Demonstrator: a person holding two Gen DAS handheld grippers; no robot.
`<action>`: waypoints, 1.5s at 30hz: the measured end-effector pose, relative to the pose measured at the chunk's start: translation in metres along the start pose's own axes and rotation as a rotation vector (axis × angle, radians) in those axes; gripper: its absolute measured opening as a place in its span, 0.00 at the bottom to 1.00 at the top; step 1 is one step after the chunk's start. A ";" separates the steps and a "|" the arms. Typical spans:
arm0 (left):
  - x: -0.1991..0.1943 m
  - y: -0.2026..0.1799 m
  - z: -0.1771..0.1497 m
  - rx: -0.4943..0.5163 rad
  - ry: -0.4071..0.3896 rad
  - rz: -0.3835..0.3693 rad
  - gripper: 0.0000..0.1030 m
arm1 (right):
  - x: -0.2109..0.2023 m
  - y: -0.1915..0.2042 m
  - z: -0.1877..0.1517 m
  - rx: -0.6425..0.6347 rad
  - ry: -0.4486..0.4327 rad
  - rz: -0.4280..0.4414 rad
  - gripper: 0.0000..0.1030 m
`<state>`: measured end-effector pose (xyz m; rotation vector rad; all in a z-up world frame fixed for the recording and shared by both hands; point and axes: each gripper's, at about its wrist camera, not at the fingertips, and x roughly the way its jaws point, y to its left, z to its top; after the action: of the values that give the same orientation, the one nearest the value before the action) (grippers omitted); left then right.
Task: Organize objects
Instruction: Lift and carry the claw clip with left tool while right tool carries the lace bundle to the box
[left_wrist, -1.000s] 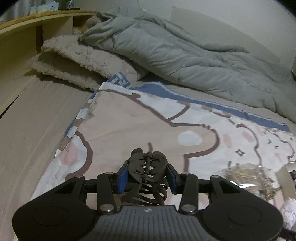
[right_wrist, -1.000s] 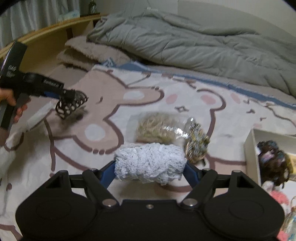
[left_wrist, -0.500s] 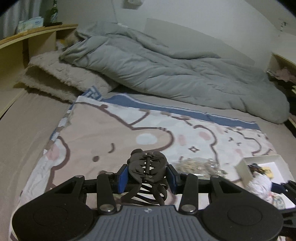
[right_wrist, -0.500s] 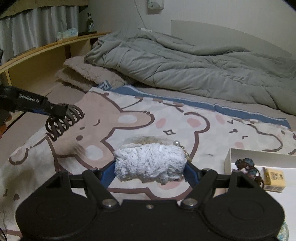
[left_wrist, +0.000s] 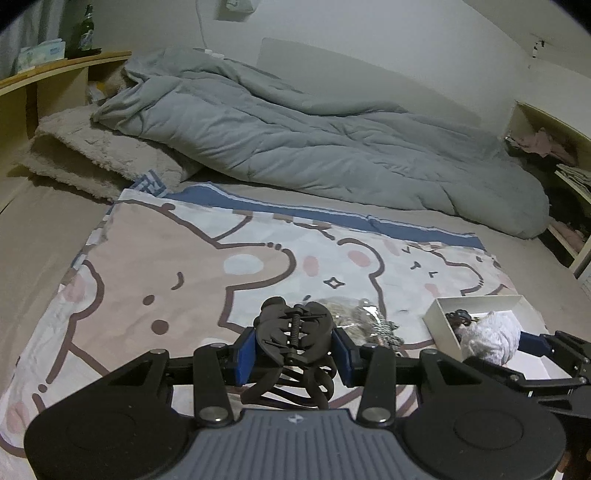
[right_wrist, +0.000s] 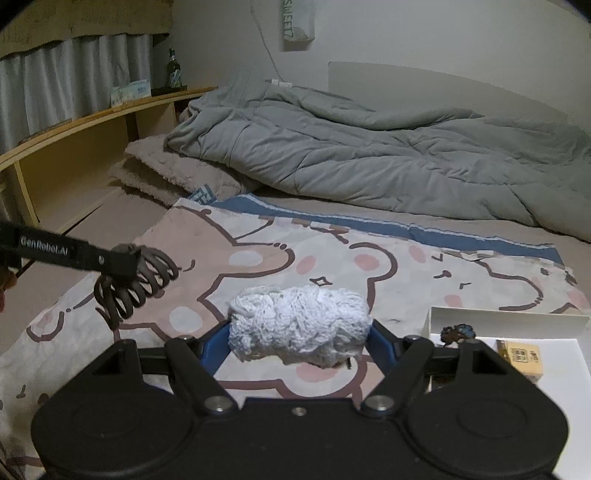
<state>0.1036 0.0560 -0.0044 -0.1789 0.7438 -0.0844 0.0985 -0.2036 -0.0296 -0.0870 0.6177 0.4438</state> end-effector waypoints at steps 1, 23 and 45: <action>-0.001 -0.003 0.000 0.000 -0.001 -0.004 0.43 | -0.002 -0.002 0.000 0.003 -0.002 -0.001 0.75; 0.015 -0.098 0.008 0.088 -0.006 -0.128 0.43 | -0.049 -0.074 0.003 0.101 -0.057 -0.114 0.75; 0.060 -0.242 0.015 0.230 0.013 -0.323 0.43 | -0.093 -0.192 -0.039 0.244 -0.044 -0.307 0.75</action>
<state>0.1546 -0.1881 0.0125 -0.0772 0.7070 -0.4770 0.0922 -0.4203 -0.0171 0.0597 0.5992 0.0717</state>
